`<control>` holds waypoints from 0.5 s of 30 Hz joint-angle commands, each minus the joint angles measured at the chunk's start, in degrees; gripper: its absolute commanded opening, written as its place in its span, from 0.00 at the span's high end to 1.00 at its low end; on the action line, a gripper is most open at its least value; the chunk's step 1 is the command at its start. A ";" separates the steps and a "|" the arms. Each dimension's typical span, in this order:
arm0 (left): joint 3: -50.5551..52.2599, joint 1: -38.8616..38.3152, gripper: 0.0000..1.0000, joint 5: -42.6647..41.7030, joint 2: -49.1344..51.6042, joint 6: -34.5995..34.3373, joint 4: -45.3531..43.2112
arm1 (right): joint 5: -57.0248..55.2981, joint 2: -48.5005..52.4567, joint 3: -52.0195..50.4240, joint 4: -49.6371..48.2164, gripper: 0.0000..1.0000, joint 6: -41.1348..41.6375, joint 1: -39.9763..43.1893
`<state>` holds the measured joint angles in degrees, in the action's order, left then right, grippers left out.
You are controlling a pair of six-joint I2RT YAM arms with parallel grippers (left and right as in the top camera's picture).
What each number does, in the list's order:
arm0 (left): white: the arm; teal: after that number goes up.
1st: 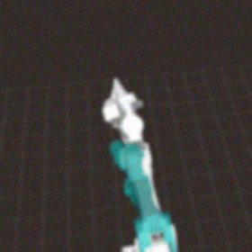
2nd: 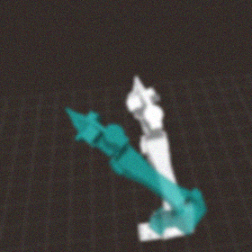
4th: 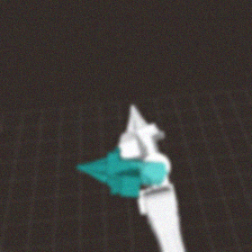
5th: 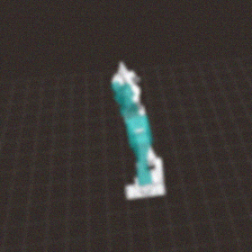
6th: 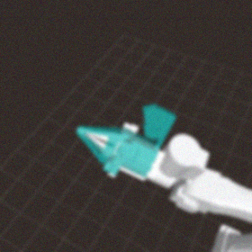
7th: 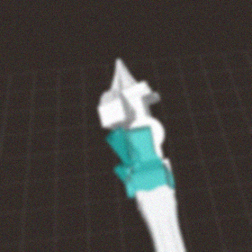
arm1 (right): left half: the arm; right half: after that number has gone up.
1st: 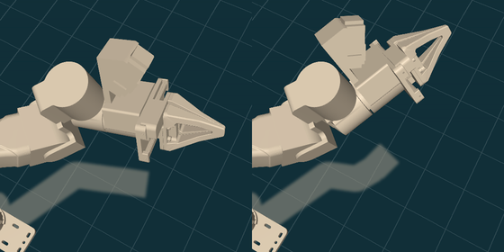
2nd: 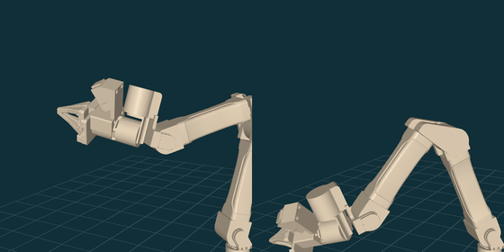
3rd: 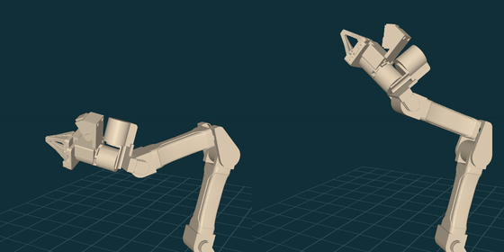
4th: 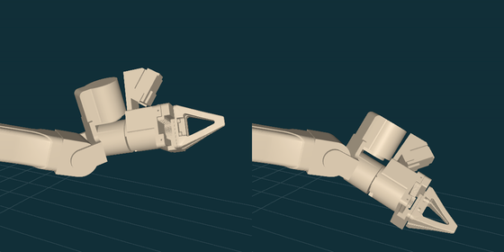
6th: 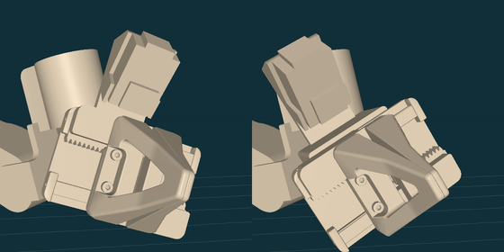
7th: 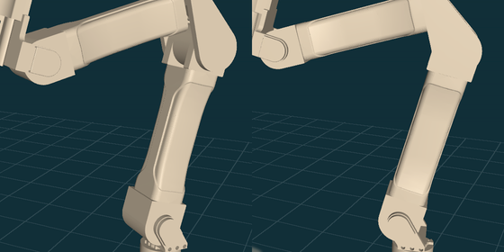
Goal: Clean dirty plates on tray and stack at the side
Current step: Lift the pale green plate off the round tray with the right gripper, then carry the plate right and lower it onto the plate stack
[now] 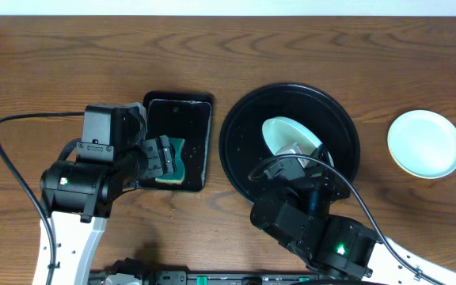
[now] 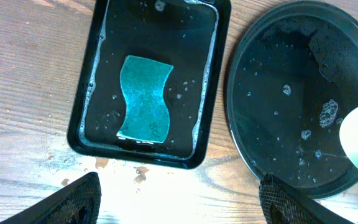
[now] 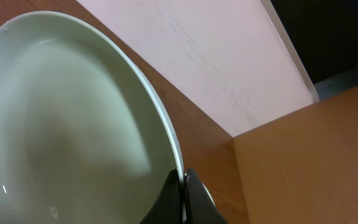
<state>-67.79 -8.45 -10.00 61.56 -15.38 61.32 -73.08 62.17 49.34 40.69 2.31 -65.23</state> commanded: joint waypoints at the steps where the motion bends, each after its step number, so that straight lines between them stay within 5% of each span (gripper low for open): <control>1: -0.02 0.13 0.18 -0.04 -0.09 0.33 0.13 | -2.12 -0.61 0.50 -0.17 0.99 -0.07 -0.81; 15: -0.02 0.13 0.18 -0.04 -0.09 0.33 0.15 | -2.12 -0.61 0.50 -0.15 0.99 -0.07 -0.81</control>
<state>-67.79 -8.45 -10.00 61.56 -15.38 61.32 -73.08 62.17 49.34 40.69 2.31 -65.23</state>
